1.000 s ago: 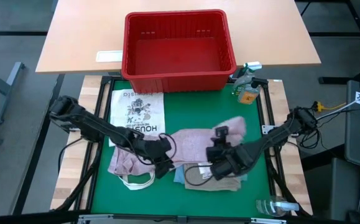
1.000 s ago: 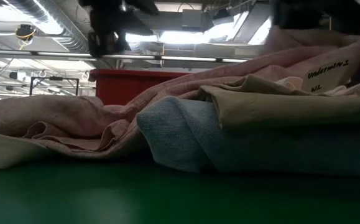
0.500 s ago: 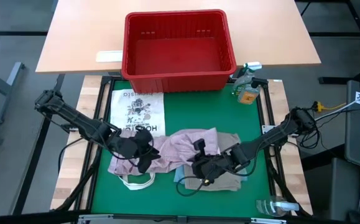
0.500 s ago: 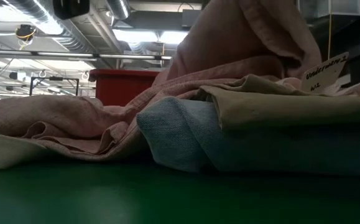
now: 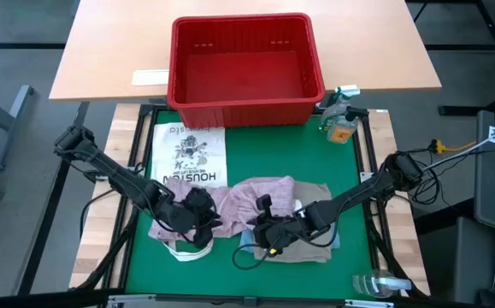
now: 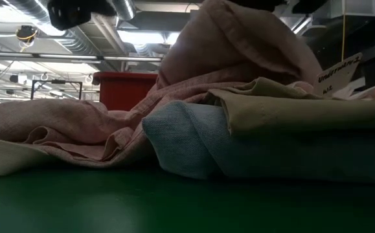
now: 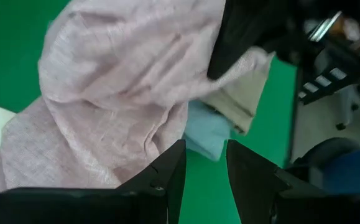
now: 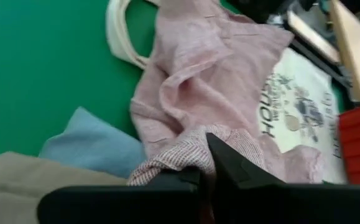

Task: Fold laundry
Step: Fold the pink polo

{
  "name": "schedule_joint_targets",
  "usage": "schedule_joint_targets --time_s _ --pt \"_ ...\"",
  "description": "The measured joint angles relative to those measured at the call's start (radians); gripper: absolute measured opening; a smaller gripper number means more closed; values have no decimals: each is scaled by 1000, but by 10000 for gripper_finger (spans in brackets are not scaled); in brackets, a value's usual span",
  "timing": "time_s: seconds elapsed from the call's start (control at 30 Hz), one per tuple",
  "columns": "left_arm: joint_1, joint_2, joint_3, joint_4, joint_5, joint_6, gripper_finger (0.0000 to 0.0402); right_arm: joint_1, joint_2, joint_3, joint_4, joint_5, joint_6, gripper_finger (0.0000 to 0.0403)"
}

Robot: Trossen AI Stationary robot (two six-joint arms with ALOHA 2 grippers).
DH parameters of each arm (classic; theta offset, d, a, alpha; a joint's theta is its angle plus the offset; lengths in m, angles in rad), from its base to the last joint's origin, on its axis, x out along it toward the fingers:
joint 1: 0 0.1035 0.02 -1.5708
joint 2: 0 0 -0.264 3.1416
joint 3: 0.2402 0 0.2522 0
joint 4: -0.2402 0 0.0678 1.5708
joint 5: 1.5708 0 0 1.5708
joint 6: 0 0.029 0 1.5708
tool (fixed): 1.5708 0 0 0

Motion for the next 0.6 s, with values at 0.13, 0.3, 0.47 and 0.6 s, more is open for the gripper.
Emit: schedule_joint_targets --time_s 0.13,0.3,0.47,0.6 --pt "7 62 -1 -1 0 32 110 2 0 2 11 70 -16 12" --pt "27 115 -1 0 -26 112 110 2 0 9 11 101 -50 12" --pt "67 145 -1 5 -46 199 111 0 0 9 11 102 -50 12" --pt "109 152 -1 41 -42 263 129 0 0 9 10 93 -50 12"
